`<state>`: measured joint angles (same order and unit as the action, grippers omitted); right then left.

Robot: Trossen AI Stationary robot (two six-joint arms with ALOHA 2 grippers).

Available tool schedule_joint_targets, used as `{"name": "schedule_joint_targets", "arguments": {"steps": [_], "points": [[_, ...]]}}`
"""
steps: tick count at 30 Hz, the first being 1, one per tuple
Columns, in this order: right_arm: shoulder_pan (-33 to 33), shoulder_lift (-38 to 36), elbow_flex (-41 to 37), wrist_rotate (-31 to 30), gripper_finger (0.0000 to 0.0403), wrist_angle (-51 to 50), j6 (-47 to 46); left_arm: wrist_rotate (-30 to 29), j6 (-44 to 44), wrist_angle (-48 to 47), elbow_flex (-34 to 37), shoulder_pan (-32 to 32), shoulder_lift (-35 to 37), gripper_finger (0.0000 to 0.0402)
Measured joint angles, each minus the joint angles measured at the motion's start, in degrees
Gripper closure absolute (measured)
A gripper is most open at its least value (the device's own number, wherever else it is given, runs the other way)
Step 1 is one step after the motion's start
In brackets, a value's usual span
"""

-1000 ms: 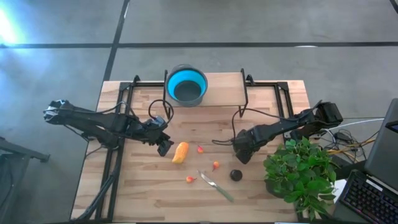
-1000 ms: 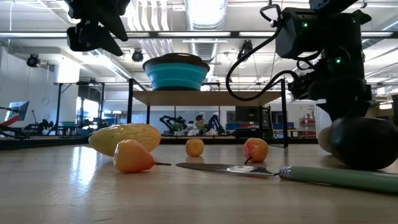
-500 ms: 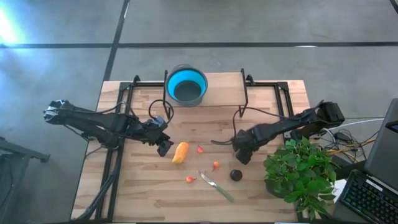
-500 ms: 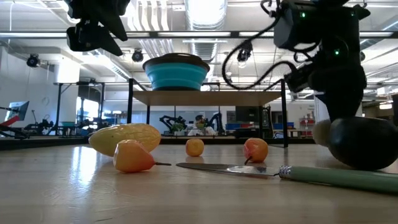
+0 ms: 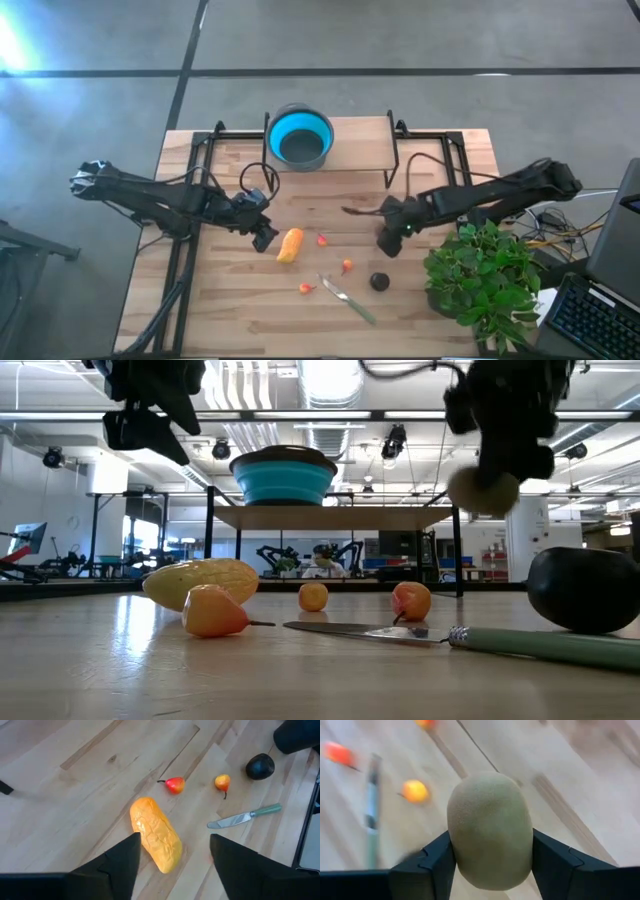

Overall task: Pick & Place Fruit
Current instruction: Put the kiwi into the blue strainer bowl on the shelf

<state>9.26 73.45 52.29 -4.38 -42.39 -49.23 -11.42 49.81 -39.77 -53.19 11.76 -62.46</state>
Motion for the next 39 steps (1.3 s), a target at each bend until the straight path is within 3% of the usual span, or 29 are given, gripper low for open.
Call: {"name": "schedule_joint_targets", "arguments": {"steps": [9, 23, 39], "points": [[0.0, -6.03, 0.04, -1.65, 0.0195, 12.88, 0.68, -0.63, 0.05, 0.76, 0.0, -1.33, 0.0, 0.0089], [0.0, -4.18, 0.06, -1.8, 0.0195, 31.52, 4.48, -0.52, -15.48, 21.0, 0.0, -1.13, -0.37, 0.0087], [-0.02, 1.86, 0.04, -1.64, 0.0197, 51.57, 5.85, -0.2, -25.36, 33.33, 0.04, -1.11, -5.09, 0.0087]]}}
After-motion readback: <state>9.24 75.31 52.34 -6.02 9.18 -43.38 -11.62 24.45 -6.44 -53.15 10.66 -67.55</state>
